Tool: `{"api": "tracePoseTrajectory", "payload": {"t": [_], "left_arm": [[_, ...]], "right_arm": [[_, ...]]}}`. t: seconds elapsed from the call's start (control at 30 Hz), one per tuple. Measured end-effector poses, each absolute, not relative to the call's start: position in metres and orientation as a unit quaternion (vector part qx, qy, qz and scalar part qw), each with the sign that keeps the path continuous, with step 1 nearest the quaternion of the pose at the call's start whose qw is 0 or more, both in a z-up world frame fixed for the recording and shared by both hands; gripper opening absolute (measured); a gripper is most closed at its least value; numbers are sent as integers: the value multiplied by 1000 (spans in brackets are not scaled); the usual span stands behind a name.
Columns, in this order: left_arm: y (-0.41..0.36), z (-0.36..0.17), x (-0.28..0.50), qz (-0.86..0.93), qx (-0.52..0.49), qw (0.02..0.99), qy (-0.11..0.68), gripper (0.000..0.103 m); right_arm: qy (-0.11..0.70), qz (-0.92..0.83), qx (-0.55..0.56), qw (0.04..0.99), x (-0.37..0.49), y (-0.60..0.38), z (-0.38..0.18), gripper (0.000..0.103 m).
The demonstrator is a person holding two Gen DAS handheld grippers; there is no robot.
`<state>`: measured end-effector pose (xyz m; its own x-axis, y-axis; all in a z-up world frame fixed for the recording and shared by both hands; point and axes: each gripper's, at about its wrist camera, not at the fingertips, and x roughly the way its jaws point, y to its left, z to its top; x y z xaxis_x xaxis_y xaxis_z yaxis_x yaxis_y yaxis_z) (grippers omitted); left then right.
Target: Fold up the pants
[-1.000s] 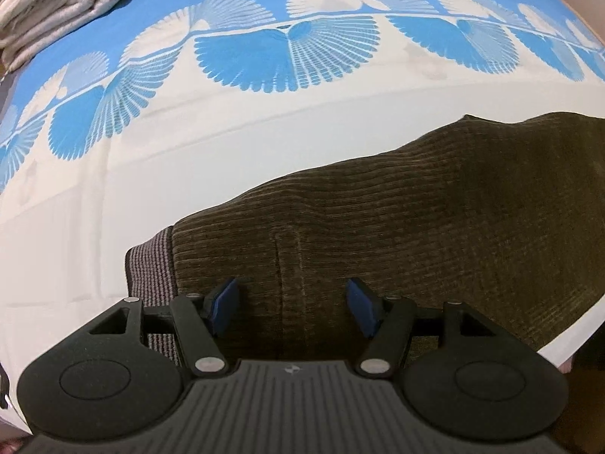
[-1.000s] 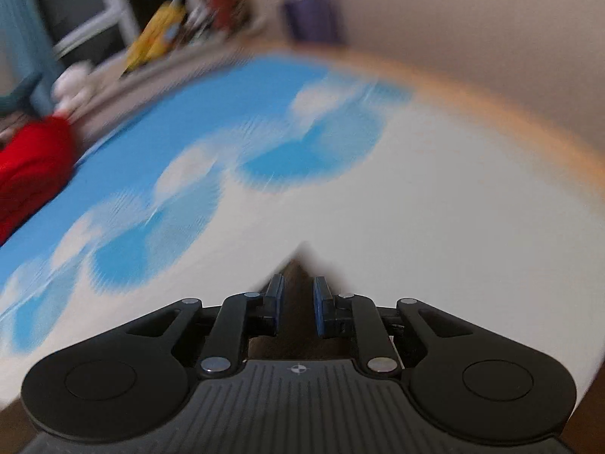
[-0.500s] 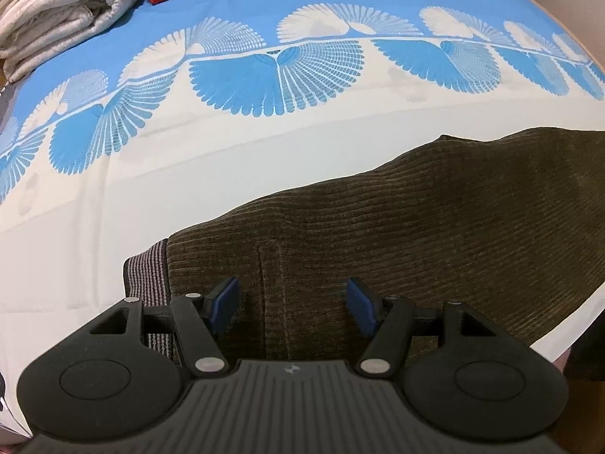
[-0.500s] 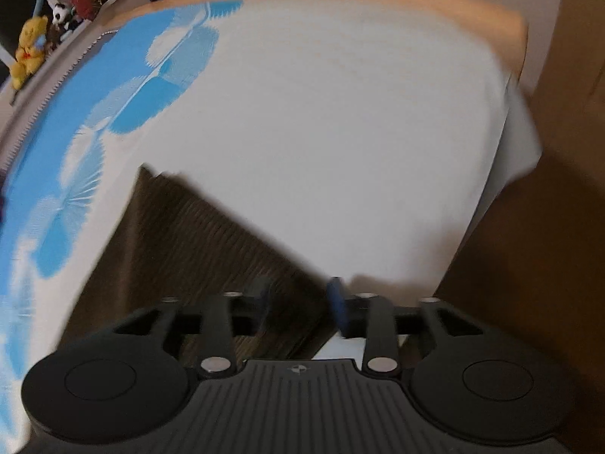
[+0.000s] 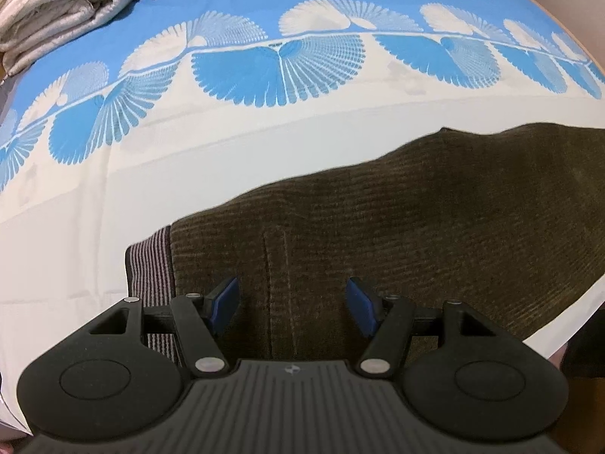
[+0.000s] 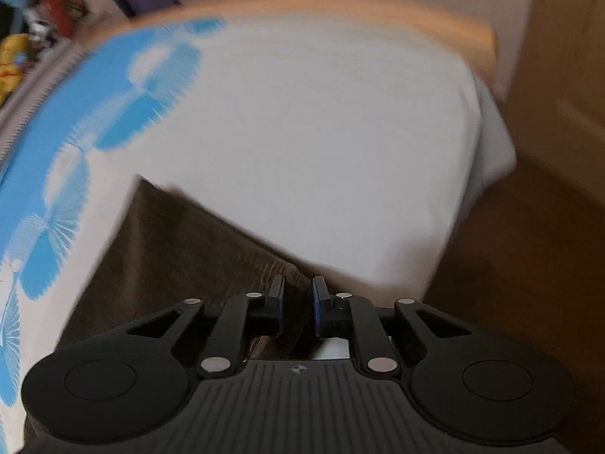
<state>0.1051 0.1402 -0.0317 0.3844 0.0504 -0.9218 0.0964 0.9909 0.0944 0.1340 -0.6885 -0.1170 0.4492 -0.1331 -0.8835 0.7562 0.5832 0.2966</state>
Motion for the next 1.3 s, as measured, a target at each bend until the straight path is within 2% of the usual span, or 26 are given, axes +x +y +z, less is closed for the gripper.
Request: {"api": "tracePoseTrajectory", "payload": {"t": [0.03,0.1,0.17,0.3,0.4,0.47,0.6,0.63,0.67,0.7,0.73,0.77,0.83,0.9,1.0,1.07,1.17,1.3], "left_arm": [[140,-33,105,-17,67,828,557,68],[140,-36,103,-29,68,824,562,68],[139,-41,101,-38,67,818,570,68],[138,-66,96,-53,77,781,617,68],[130,-90,87,-53,136,748,648,70],[131,-84,88,-50,130,756,640,69],[152,-46,96,-12,65,823,565,67],[162,-39,98,9,47,834,550,62],[171,-38,100,30,39,836,546,58],[180,-44,103,59,37,826,559,50],[188,-56,106,87,41,804,587,36],[193,-71,107,105,54,777,618,32],[188,-77,106,99,83,769,626,32],[187,-66,107,106,66,782,610,32],[183,-36,115,100,40,835,539,34],[186,-36,124,111,27,837,535,34],[190,-74,134,134,43,776,615,43],[176,-47,134,128,44,813,566,53]], "right_arm": [[442,-298,364,763,131,-692,-120,21],[435,-313,384,752,123,-698,-120,40],[435,-321,395,743,120,-700,-121,51],[448,-296,433,724,122,-697,-133,52],[463,-280,431,722,132,-691,-136,52],[476,-273,425,720,138,-689,-140,54],[487,-272,396,729,147,-682,-140,59],[488,-272,391,732,148,-680,-140,59],[490,-272,384,733,148,-679,-140,54],[490,-274,379,735,149,-678,-140,45],[488,-276,377,737,149,-678,-139,39],[484,-276,381,738,148,-679,-139,29],[477,-275,393,736,145,-681,-138,22],[472,-275,399,736,144,-681,-136,18],[462,-274,410,737,142,-683,-132,16],[456,-271,416,738,141,-684,-129,16],[452,-269,424,737,139,-686,-128,16],[438,-271,434,739,136,-685,-121,15]]}}
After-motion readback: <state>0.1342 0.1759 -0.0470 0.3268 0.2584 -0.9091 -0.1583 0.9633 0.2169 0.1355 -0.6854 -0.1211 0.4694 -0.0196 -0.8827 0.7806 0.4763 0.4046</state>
